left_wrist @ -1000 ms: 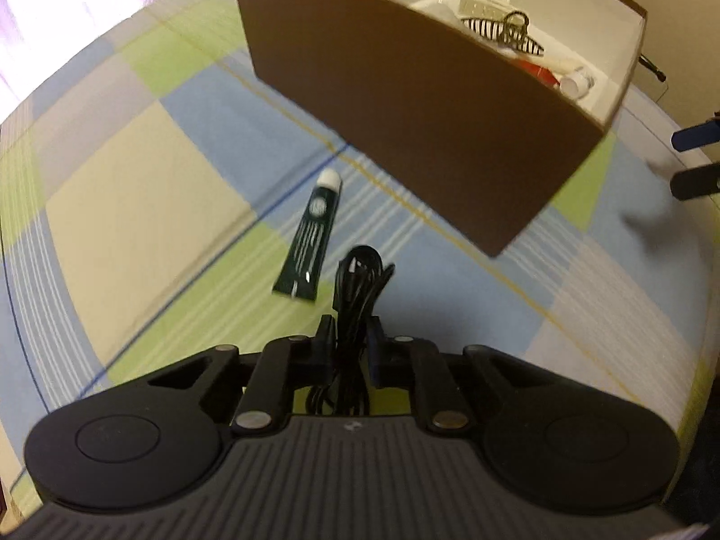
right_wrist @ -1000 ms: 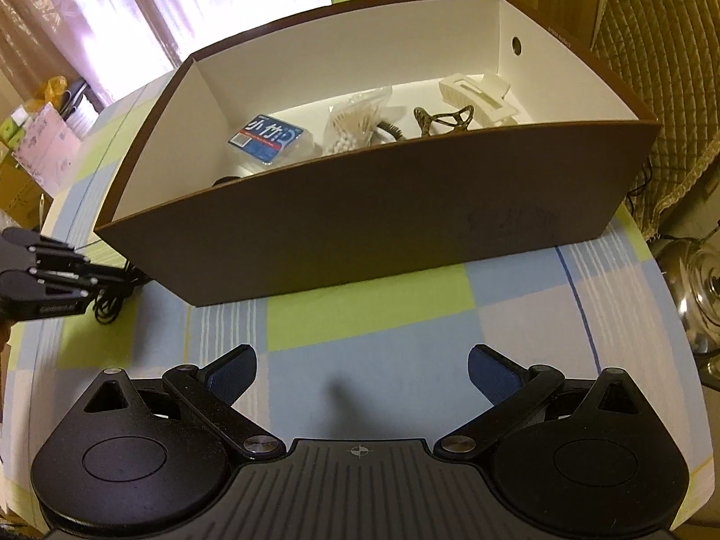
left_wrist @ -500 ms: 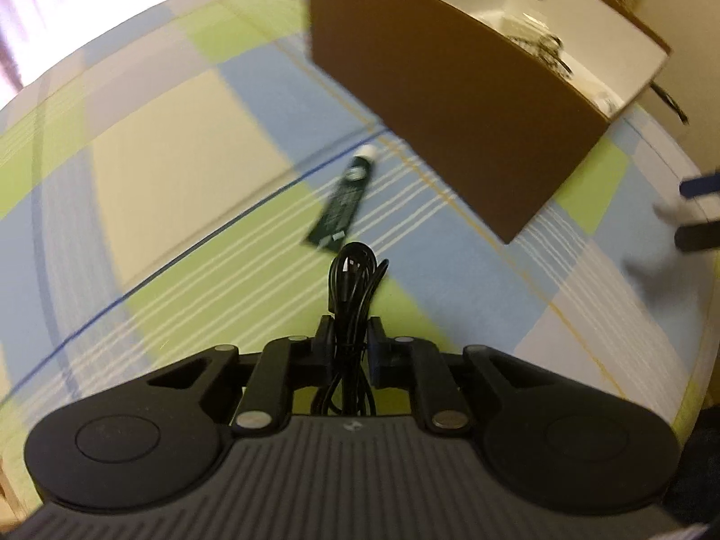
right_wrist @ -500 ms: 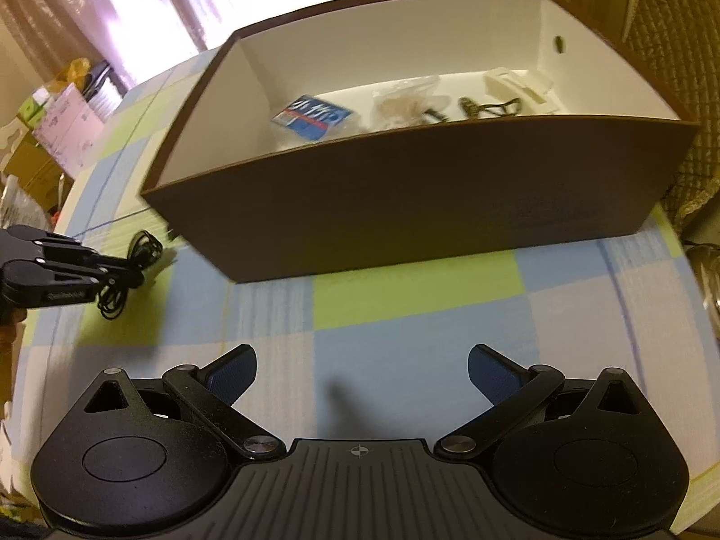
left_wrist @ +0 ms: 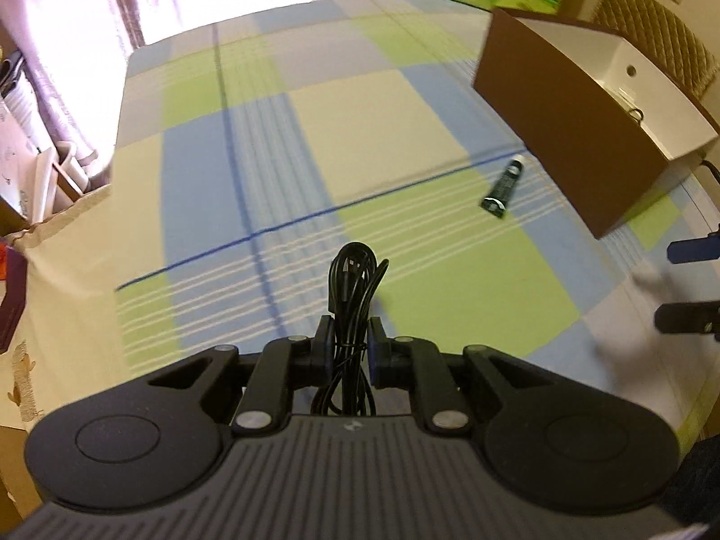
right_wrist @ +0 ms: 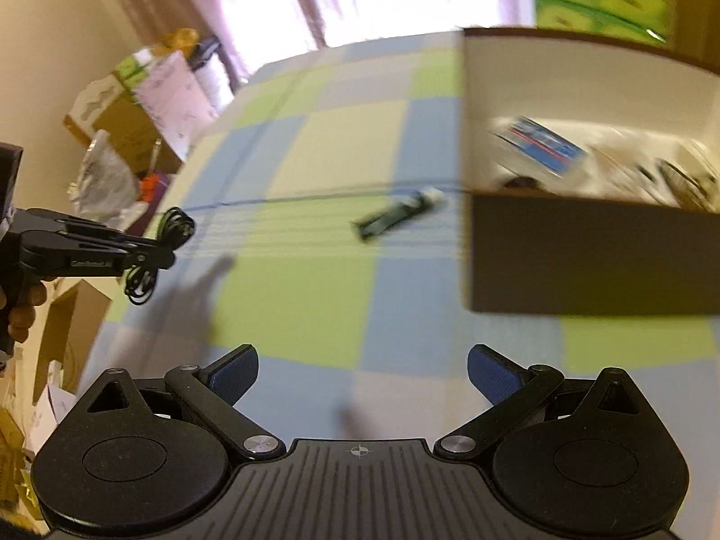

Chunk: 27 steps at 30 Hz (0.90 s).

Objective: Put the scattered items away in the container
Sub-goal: 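Grasp the black cable with the left tool while the right tool grasps the green tube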

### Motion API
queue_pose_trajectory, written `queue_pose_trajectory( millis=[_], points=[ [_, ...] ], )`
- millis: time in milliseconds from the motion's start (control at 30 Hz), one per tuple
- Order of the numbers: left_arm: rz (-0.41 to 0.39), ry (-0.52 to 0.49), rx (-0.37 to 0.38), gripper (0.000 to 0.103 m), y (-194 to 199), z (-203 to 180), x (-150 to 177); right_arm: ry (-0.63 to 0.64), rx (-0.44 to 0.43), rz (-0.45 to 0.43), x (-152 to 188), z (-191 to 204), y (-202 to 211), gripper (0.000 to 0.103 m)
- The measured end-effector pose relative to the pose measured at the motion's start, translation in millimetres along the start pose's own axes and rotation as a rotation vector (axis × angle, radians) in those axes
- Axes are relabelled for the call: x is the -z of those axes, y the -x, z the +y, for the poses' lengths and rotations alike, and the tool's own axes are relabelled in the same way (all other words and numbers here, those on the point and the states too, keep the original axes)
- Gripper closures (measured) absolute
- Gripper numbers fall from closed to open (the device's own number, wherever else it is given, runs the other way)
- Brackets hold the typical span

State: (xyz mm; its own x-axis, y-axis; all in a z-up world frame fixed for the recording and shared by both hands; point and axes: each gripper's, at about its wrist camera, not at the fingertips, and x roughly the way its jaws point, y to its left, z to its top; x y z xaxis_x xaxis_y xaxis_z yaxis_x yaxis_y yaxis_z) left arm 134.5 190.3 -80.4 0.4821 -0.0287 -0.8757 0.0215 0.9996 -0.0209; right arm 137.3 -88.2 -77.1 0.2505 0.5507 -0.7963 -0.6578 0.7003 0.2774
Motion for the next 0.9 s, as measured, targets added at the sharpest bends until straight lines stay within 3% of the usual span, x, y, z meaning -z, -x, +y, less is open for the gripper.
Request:
queue_pose_trajectory(
  millis=[133,300,367,633,700,733,833,900],
  points=[
    [-0.008,-0.005,-0.004,0.092,1.7,18.8,-0.6,-0.027,0.032,-0.06,-11.9,25.2,-20.0,0.0],
    [-0.006,-0.004,0.008,0.092,-4.7,41.6,-8.1,-0.156,0.157,-0.119,-27.2,39.2,-53.6,0.001],
    [-0.002,-0.006,0.017,0.092,-10.0,50.2,-13.9,-0.185,0.204,-0.139,-31.7,39.1,-67.5,0.016],
    [0.012,-0.049,0.053,0.092,-42.8,67.5,-50.1,-0.289,0.41,-0.191,-51.3,27.8,-109.2,0.016],
    [0.015,-0.056,0.062,0.092,-50.7,69.9,-58.0,-0.289,0.444,-0.2,-56.3,28.1,-117.2,0.024],
    [0.017,-0.06,0.067,0.092,-54.6,70.8,-62.1,-0.286,0.453,-0.201,-57.4,26.1,-120.1,0.033],
    [0.022,-0.074,0.074,0.092,-63.6,71.5,-69.7,-0.285,0.493,-0.192,-62.2,21.1,-133.2,0.034],
    [0.024,-0.079,0.08,0.092,-67.0,71.7,-72.7,-0.283,0.517,-0.194,-63.0,15.4,-138.2,0.04]
  ],
)
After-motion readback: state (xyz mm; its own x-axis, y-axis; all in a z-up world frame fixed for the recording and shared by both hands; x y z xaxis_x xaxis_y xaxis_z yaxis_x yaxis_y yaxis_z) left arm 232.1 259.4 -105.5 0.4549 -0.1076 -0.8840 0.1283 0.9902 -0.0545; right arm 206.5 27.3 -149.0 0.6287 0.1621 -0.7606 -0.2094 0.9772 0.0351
